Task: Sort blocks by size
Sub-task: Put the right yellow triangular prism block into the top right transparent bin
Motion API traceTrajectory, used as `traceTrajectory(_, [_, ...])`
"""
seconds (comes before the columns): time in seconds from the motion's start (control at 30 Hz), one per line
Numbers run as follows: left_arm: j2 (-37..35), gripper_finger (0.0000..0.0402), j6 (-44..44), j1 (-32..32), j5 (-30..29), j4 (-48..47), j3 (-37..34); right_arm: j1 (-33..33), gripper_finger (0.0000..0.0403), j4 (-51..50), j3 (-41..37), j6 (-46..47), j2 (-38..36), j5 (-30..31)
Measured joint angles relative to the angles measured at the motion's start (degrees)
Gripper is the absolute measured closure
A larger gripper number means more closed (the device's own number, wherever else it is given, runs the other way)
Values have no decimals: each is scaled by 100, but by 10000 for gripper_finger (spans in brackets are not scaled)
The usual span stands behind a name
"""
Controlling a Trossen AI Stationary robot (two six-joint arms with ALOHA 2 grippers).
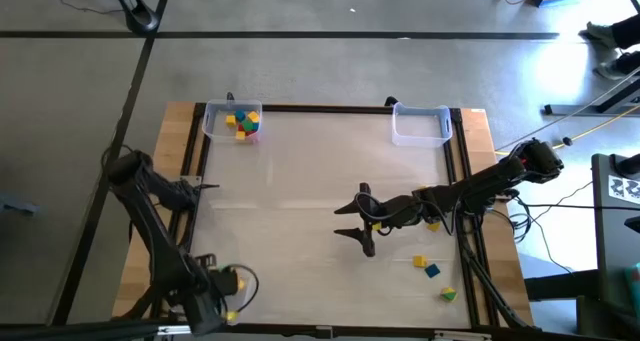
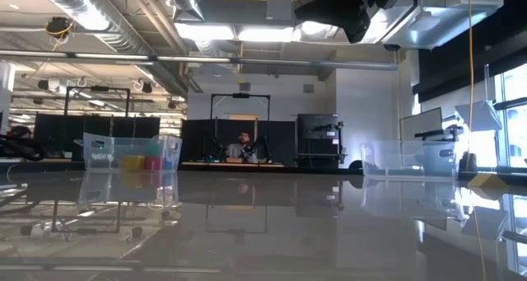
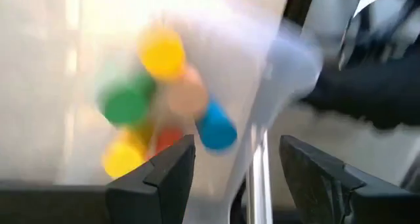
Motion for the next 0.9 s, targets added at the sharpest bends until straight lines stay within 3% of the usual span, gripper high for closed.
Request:
traceTrajectory(0.23, [-679, 192, 763, 360, -2071, 11, -3, 0, 155, -25, 0, 90, -8, 3])
traceTrajectory(0.33, [-731, 192, 1458, 604, -2567, 53, -5, 0, 155, -489, 6, 216, -237, 5])
traceTrajectory(0.5, [-733, 192, 2774, 1154, -2530, 543, -338, -2, 155, -2620, 249, 913, -876, 393])
traceTrajectory(0.67, [-749, 192, 3908, 1855, -2119, 1295, -1070, -55, 155, -4765, 402, 1902, -1339, 933])
traceTrajectory(0.9, [-1009, 192, 5037, 2915, -1514, 3186, -2234, -645, 155, -7249, 424, 2789, -1510, 716])
